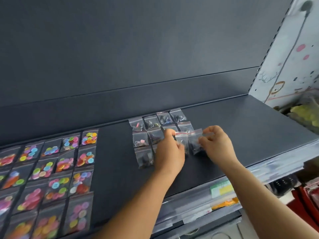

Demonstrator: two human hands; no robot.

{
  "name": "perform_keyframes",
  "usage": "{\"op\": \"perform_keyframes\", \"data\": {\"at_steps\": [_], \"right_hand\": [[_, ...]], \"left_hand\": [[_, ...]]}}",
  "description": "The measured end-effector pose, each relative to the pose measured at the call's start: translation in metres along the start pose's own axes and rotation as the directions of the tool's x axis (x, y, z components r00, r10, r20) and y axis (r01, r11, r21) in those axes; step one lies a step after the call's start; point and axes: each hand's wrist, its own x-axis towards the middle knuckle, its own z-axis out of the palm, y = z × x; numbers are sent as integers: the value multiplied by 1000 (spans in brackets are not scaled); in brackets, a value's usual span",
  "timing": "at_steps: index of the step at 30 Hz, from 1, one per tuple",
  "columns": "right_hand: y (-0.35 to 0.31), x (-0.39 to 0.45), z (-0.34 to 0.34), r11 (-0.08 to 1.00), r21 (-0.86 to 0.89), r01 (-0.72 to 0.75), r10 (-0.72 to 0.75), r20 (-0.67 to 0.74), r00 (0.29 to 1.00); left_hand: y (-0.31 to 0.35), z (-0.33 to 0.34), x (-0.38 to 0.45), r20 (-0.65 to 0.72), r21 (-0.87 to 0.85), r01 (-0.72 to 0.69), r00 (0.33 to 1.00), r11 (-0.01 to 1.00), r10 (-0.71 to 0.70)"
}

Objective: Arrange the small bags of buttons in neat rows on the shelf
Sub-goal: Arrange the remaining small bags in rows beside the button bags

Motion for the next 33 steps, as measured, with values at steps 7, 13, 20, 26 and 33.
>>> {"op": "perform_keyframes", "data": {"at_steps": [7,13,20,26,33], "right_hand": [[12,9,1,981,-144,131,-116,106,988],[23,10,-5,827,-258,499,-442,250,862],[31,3,-5,724,-344,597,-509,318,800],[28,3,-6,699,-358,618,-516,346,784],[25,1,-8,707,-367,605,-487,368,792]], "left_hand": [[6,13,-10,-119,383,-72,985,921,126],[-1,17,-17,68,527,-398,900,751,429],[-8,20,-25,180,564,-379,923,734,339],[-3,17,-26,202,528,-392,920,753,337],[2,10,-29,245,521,-384,923,762,298]]}}
